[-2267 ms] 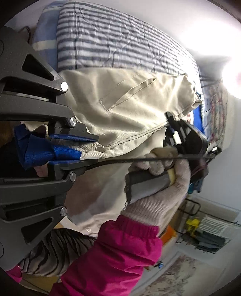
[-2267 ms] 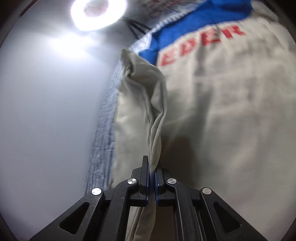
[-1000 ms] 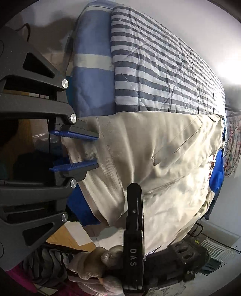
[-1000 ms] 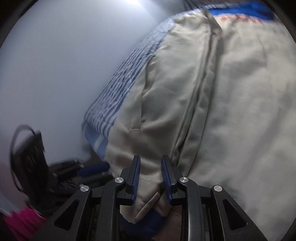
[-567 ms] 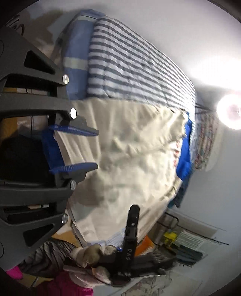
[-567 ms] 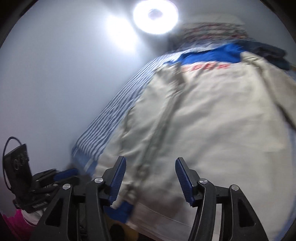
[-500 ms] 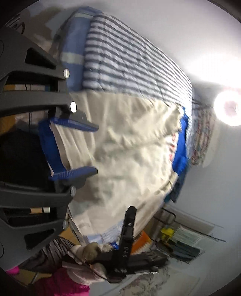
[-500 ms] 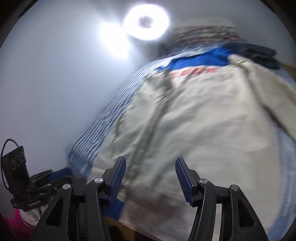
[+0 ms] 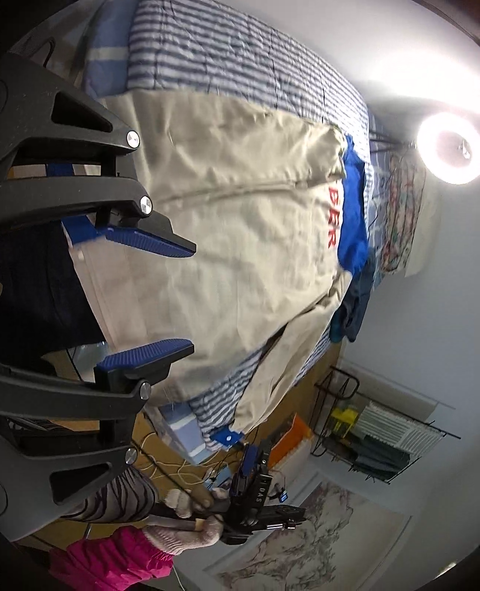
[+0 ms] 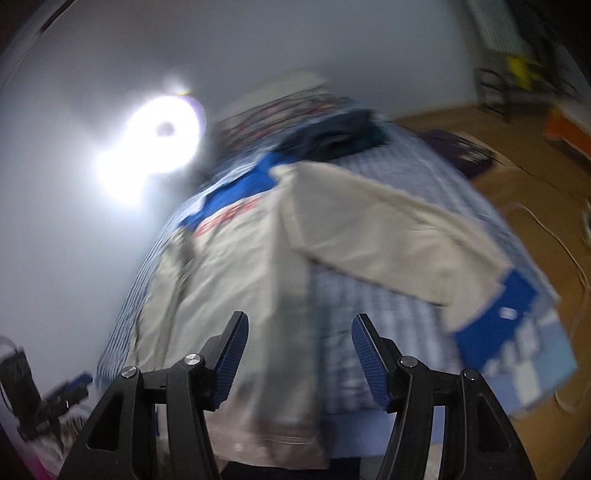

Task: Fold large clothes
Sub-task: 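Move the right gripper to the blue sleeve cuff and close on it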

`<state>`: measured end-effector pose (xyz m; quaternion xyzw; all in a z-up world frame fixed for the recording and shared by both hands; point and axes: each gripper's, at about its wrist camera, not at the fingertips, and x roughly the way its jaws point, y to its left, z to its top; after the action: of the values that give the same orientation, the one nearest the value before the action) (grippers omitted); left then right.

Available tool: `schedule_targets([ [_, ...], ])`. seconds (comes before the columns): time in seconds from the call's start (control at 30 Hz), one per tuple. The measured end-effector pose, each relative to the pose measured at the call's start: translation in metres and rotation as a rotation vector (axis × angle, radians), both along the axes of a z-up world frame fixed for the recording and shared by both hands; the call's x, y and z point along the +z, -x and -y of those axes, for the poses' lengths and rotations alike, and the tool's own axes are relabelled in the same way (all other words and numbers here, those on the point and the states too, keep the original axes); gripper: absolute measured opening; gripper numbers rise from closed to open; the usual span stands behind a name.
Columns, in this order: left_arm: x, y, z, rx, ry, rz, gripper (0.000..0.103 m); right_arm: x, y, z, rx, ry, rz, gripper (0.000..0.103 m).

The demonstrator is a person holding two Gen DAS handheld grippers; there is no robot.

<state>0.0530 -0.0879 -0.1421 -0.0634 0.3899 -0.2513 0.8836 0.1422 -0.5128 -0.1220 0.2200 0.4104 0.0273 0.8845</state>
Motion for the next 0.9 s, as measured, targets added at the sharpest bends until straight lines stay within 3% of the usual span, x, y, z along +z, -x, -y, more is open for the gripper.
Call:
schedule_targets([
  [0.2,-0.001,-0.013,0.024,-0.046,0.025,-0.029,0.048,-0.020,0.001,0.091,-0.253,-0.118,-0.059,0.062],
  [0.37,0.000,-0.020,0.038,-0.071,0.036,-0.040,0.049,-0.045,-0.007,0.130,-0.363,-0.063,-0.108,0.061],
  [0.47,-0.001,-0.021,0.045,-0.083,0.034,-0.044,0.049,-0.063,-0.011,0.147,-0.407,-0.057,-0.121,0.061],
  [0.6,-0.005,-0.024,0.053,-0.089,0.023,-0.056,0.049,-0.085,-0.014,0.165,-0.407,-0.148,-0.149,0.061],
  [0.73,-0.009,-0.025,0.060,-0.091,0.035,-0.071,0.049,-0.093,-0.023,0.175,-0.435,-0.145,-0.173,0.061],
  [0.8,-0.010,-0.023,0.063,-0.099,0.037,-0.069,0.049,-0.099,-0.023,0.181,-0.449,-0.190,-0.176,0.061],
  [0.9,-0.011,-0.021,0.068,-0.112,0.028,-0.067,0.049,-0.102,-0.026,0.176,-0.416,-0.219,-0.193,0.052],
])
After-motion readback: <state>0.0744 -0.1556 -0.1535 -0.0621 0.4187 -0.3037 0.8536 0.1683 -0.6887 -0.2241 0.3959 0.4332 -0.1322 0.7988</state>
